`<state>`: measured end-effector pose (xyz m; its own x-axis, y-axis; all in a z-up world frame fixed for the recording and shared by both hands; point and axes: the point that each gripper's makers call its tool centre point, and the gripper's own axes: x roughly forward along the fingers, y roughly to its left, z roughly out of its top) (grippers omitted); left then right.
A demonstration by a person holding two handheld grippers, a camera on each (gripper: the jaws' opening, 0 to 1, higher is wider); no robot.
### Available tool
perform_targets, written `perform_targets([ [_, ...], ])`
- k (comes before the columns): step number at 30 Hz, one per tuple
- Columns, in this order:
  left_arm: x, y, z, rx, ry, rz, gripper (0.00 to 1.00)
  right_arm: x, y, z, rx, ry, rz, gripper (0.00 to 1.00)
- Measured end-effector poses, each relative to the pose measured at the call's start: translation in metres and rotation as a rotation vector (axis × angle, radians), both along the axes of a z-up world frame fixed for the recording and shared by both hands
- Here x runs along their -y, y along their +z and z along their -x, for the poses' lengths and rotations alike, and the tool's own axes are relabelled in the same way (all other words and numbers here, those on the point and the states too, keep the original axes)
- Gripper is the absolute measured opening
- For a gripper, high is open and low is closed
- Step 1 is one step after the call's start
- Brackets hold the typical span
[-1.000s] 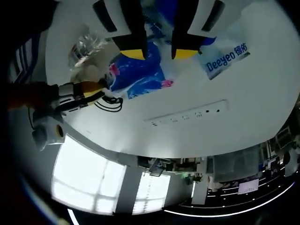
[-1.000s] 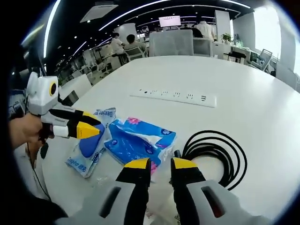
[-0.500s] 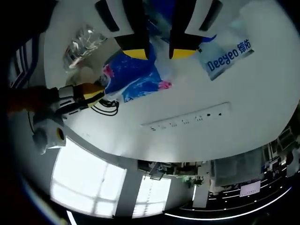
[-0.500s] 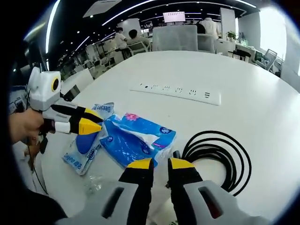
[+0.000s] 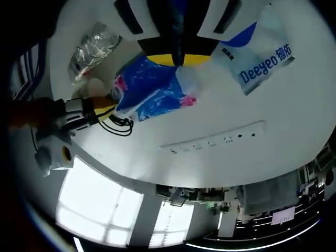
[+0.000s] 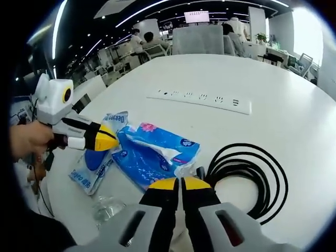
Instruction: Arrange the tabletop items into an orderly group along one side of the table until the central work area is clear of visible clutter.
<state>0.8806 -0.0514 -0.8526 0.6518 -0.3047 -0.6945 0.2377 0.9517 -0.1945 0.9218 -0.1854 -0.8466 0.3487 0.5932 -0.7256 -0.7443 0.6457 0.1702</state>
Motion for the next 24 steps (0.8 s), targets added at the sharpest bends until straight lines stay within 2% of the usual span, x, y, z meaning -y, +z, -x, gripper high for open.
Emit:
perform_targets([
  [6,0.003,0.007,0.002,0.01,-0.008,-0.009,0.0,0.001,0.003,0.003,0.013,0.011,-0.002,0.0],
  [14,0.007,0.028,0.003,0.051,-0.012,-0.018,0.0,0.003,0.014,-0.001,0.038,0.003,-0.025,0.0],
  [24,0.019,0.05,-0.002,0.097,-0.02,-0.018,0.0,0.014,0.043,-0.007,0.107,-0.006,-0.049,0.0],
])
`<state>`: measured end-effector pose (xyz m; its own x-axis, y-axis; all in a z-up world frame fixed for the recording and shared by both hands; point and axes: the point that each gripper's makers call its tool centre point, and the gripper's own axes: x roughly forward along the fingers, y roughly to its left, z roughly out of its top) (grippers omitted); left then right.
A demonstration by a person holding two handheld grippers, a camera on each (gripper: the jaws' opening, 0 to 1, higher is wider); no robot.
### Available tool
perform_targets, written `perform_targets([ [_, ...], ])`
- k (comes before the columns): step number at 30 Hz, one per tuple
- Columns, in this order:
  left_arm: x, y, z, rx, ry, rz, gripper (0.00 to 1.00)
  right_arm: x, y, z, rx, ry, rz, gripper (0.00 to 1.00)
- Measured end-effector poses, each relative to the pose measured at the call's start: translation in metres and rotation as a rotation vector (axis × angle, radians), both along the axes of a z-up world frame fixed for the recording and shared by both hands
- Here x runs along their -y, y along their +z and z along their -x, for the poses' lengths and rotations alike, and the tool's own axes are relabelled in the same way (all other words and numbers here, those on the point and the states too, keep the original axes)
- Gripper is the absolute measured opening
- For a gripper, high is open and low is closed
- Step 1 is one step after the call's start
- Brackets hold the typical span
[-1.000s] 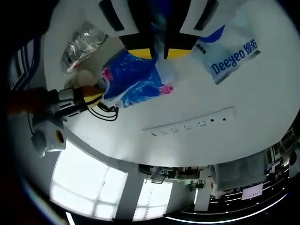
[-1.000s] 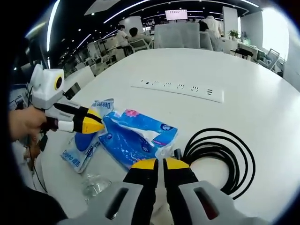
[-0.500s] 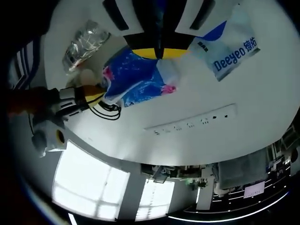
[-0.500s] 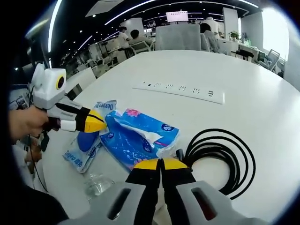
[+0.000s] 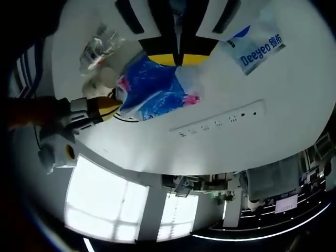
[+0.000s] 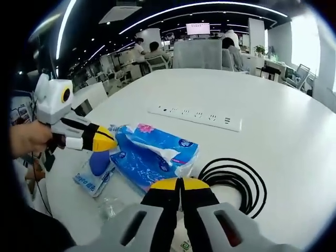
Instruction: Arrange the tabletop items into an orderly group along one side of the table until the central work area is clear of visible clutter.
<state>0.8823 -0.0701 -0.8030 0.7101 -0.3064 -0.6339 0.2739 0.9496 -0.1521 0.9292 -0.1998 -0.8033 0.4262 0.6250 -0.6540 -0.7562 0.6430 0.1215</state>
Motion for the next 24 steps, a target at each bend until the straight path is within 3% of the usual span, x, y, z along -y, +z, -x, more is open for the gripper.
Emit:
perform_targets([
  [7,0.017,0.019,-0.004,0.035,-0.017,0.008,0.0,0.018,0.022,-0.006,0.033,-0.049,-0.045,0.0],
  [24,0.076,0.044,-0.009,0.087,-0.095,0.005,0.0,0.079,0.048,-0.006,0.101,-0.151,-0.065,0.0],
])
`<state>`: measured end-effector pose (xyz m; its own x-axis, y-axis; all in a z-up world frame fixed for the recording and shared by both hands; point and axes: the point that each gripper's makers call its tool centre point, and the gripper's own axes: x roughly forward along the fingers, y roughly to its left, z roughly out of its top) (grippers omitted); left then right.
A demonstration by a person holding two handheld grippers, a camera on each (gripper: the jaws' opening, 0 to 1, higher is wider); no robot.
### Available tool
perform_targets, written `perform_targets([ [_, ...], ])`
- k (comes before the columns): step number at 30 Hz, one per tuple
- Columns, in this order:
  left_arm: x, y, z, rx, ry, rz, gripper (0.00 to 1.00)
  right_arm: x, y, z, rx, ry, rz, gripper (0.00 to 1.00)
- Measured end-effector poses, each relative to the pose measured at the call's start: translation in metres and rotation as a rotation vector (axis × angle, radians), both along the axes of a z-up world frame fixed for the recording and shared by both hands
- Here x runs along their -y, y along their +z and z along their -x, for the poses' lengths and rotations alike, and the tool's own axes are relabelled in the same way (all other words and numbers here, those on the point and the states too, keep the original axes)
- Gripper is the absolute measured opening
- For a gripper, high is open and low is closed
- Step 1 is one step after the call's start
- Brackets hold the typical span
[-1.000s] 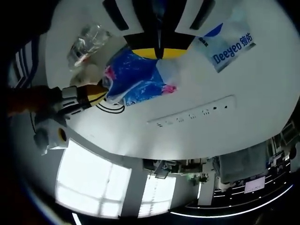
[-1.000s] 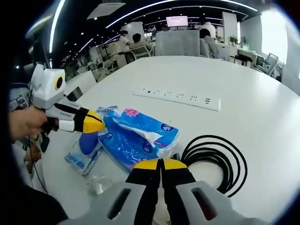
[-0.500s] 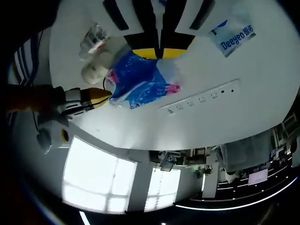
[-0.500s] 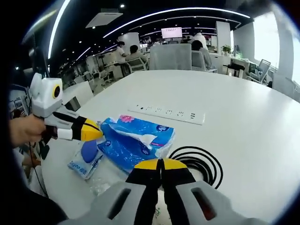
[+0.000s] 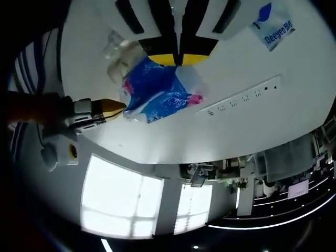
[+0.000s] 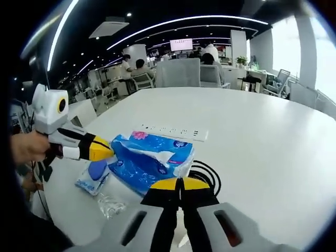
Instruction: Arrange the tabletop items into an orderly group along one side of the table until the central work area is clear of visible clutter.
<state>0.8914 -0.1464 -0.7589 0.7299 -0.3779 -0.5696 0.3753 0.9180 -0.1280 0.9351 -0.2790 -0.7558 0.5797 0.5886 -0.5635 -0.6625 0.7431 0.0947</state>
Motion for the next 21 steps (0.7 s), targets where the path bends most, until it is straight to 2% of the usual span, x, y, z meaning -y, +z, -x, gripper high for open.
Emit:
perform_targets([
  [3,0.008,0.002,-0.002,0.005,-0.009,0.001,0.0,0.013,0.006,0.001,0.013,-0.019,-0.001,0.0],
  [12,0.049,0.005,-0.004,0.014,-0.066,0.004,0.0,0.051,0.01,0.006,0.031,-0.089,-0.002,0.0],
  [21,0.081,0.004,-0.013,0.018,-0.12,0.005,0.0,0.086,0.015,0.007,0.052,-0.151,0.007,0.0],
])
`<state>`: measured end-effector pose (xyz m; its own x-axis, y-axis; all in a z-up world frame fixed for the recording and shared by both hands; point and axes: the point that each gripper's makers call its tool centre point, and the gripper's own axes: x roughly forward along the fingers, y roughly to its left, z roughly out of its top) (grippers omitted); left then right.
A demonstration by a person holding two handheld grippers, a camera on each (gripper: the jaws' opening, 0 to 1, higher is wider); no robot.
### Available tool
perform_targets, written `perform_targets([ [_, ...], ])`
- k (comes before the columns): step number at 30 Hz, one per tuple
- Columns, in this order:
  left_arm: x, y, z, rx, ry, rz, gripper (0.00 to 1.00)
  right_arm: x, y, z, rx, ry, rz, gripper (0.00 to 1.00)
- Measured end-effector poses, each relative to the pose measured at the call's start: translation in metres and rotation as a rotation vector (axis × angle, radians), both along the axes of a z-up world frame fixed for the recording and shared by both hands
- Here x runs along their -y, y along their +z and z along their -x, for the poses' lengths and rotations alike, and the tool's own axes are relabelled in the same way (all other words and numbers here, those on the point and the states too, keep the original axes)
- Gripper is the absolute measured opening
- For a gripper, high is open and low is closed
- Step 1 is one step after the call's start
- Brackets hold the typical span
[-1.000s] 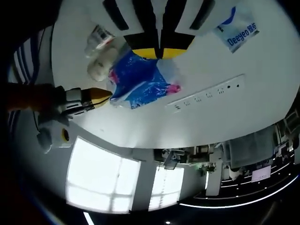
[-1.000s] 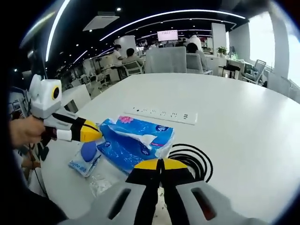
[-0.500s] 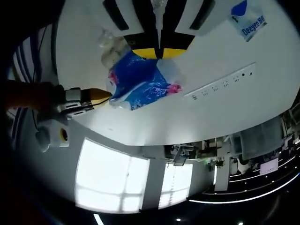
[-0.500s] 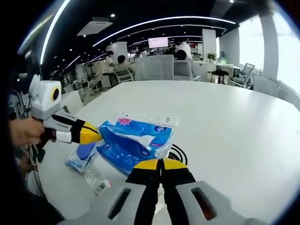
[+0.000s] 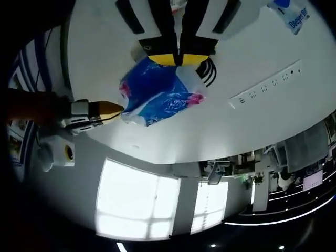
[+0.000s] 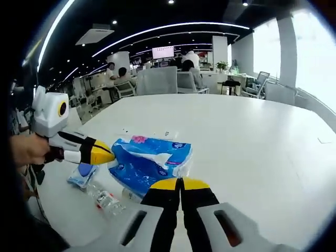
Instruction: Arrange the tabletop items into an orderly group along one side of the table until the central work area is clear of visible clutter.
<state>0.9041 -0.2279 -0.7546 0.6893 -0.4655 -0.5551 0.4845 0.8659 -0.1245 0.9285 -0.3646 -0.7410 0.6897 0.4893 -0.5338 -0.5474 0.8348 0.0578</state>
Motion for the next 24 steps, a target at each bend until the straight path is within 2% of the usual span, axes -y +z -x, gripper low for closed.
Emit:
perform_targets([
  [10,0.035,-0.01,-0.019,-0.012,-0.065,-0.004,0.0,0.038,-0.005,0.0,-0.009,-0.072,0.026,0.0],
  [16,0.051,-0.017,-0.029,-0.016,-0.089,-0.012,0.0,0.053,-0.014,-0.003,-0.017,-0.102,0.043,0.0],
  [21,0.063,-0.022,-0.036,-0.034,-0.102,0.009,0.0,0.067,-0.023,-0.006,-0.023,-0.135,0.066,0.0],
  [24,0.07,-0.027,-0.038,-0.042,-0.12,-0.004,0.0,0.072,-0.03,-0.006,-0.031,-0.148,0.072,0.0],
])
